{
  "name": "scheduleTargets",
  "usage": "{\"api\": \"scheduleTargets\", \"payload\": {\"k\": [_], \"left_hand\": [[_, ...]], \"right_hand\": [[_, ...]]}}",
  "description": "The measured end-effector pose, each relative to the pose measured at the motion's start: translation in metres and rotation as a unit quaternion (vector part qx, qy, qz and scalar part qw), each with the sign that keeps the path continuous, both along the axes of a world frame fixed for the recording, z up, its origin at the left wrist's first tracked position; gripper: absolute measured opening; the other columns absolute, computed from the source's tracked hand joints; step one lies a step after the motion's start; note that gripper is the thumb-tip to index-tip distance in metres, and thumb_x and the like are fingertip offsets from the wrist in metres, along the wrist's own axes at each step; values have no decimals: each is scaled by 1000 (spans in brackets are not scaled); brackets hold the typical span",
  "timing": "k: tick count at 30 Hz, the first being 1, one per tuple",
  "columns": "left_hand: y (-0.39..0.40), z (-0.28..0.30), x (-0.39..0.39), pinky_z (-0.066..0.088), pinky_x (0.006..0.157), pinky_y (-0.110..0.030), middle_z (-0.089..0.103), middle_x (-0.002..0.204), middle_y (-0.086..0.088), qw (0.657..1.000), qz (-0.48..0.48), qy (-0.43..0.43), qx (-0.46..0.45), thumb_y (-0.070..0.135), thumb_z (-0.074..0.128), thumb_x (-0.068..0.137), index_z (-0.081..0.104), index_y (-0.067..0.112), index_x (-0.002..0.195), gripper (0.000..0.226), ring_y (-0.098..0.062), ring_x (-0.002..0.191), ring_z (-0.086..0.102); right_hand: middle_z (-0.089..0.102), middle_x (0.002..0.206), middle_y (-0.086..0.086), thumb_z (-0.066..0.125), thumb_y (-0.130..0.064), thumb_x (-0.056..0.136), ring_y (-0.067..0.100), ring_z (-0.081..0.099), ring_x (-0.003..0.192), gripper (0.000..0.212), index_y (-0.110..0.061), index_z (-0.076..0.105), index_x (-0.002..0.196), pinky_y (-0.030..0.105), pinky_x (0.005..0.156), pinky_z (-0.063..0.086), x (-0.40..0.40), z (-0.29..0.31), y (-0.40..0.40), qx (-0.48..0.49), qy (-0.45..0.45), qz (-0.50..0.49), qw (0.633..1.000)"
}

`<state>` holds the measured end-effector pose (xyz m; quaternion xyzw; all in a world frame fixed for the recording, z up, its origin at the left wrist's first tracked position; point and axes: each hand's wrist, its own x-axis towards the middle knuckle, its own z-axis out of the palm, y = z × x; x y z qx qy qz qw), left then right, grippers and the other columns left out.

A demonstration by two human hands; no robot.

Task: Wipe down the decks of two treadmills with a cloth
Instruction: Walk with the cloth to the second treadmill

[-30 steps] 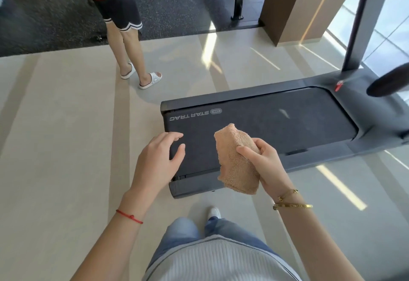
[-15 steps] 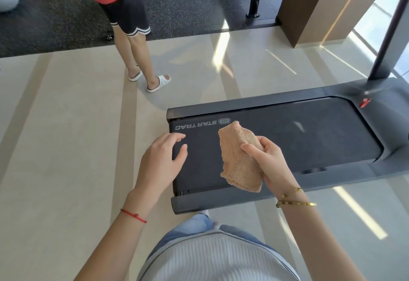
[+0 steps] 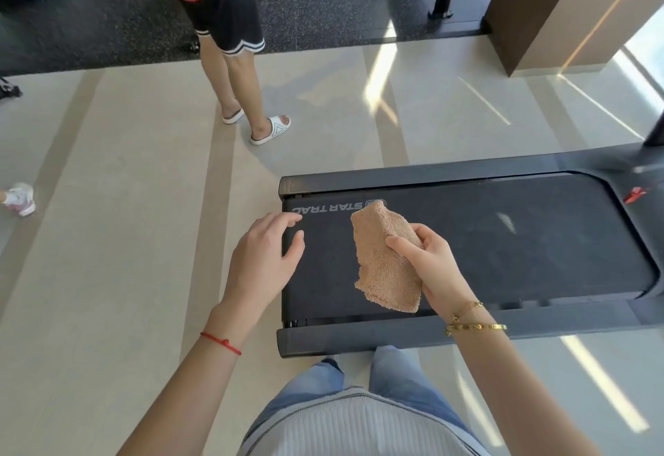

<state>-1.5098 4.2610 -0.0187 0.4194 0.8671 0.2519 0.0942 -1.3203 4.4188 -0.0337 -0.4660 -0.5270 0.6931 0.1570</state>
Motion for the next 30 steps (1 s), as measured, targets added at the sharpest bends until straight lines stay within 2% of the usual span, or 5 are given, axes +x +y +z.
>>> {"api": "scheduleTargets", "payload": {"k": [4,10,17,24,30], "left_hand": [[22,-9,16,53,88,-35,66,118,4,999,39,-3,-2,22,57,97,65,15,122,27,-16,109,61],[60,-31,42,47,85,-23,67,117,4,997,83,-8,-1,23,58,96,65,17,122,27,-15,107,62],[87,-68,48,44,87,-22,66,119,3,993,114,-5,-9,25,56,97,64,17,124,29,-15,110,60],[94,-157,29,42,85,-21,66,119,5,992,126,7,-27,27,56,97,64,19,123,29,-14,110,60],[88,-260,23,48,86,-29,66,119,2,990,137,6,-37,25,57,97,64,17,123,28,-18,110,60]], "right_hand": [[68,104,4,73,-20,87,16,67,88,24,-15,64,109,28,66,53,0,-8,36,-15,-3,30,999],[67,108,7,73,-21,88,27,67,99,22,-16,63,107,46,83,57,8,-23,90,-12,-28,70,997],[67,110,6,73,-23,88,25,66,101,23,-18,62,107,46,86,58,1,-58,129,-7,-39,103,994],[65,108,2,73,-24,87,22,65,99,25,-18,60,107,42,84,57,-27,-155,141,38,-70,142,987],[63,108,1,71,-26,87,21,63,101,27,-17,58,108,38,83,56,-40,-270,135,48,-90,174,980]]}}
